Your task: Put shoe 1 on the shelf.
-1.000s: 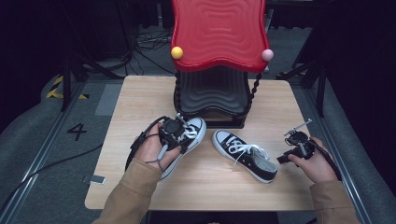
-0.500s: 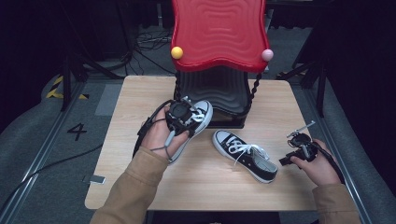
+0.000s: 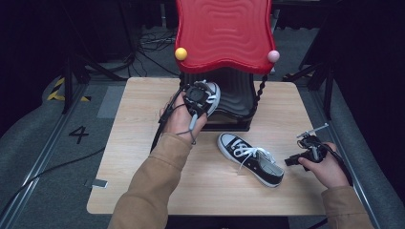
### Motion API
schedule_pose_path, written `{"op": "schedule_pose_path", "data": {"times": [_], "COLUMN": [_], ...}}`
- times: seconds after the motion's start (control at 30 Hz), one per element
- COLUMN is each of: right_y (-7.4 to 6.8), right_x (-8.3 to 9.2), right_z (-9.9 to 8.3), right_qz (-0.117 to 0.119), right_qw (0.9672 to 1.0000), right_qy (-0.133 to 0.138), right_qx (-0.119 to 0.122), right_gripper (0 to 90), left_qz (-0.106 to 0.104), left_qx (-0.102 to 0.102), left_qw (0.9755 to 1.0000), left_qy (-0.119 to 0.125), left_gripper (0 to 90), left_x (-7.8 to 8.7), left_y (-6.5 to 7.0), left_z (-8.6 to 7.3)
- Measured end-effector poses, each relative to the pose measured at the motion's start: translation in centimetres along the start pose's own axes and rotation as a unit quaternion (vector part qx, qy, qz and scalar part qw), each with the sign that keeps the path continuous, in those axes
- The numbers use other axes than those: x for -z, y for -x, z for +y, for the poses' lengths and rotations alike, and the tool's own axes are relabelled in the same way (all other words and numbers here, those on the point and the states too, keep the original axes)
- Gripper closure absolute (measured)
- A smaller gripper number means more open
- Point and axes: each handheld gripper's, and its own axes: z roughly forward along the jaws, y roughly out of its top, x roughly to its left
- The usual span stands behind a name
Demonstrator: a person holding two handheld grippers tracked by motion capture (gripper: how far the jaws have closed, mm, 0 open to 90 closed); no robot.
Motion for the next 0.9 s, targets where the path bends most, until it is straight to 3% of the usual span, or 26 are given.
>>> {"op": "schedule_pose_path", "data": {"times": [0.1, 0.2, 0.4, 0.57, 0.8, 0.9], "right_y": [-0.1, -0.3, 0.0, 0.2, 0.2, 0.2], "right_x": [0.3, 0.6, 0.8, 0.6, 0.4, 0.2], "right_z": [0.2, 0.2, 0.0, 0.0, -0.6, -0.9], "right_qz": [0.008, 0.012, 0.014, 0.015, 0.011, 0.01], "right_qw": [0.9999, 0.9998, 0.9998, 0.9998, 0.9999, 0.9999], "right_qy": [0.007, 0.015, 0.016, 0.012, 0.005, 0.001], "right_qx": [0.005, 0.008, 0.004, 0.003, 0.002, 0.002], "right_gripper": [62.5, 62.4, 62.8, 62.3, 61.6, 61.2], "left_qz": [0.003, 0.003, 0.023, 0.027, 0.049, 0.079], "left_qx": [0.009, 0.01, 0.019, 0.024, 0.032, 0.037], "left_qw": [0.9999, 0.9992, 0.9982, 0.9975, 0.9939, 0.9909], "left_qy": [0.012, 0.038, 0.052, 0.061, 0.093, 0.102], "left_gripper": [86.1, 85.9, 85.9, 86.0, 85.8, 86.2], "left_x": [-0.6, -1.4, -2.6, -3.7, -4.7, -5.3], "left_y": [0.1, -0.1, -0.5, -0.7, -0.5, -0.6], "left_z": [0.8, 1.7, 2.8, 2.9, 3.5, 3.6]}}
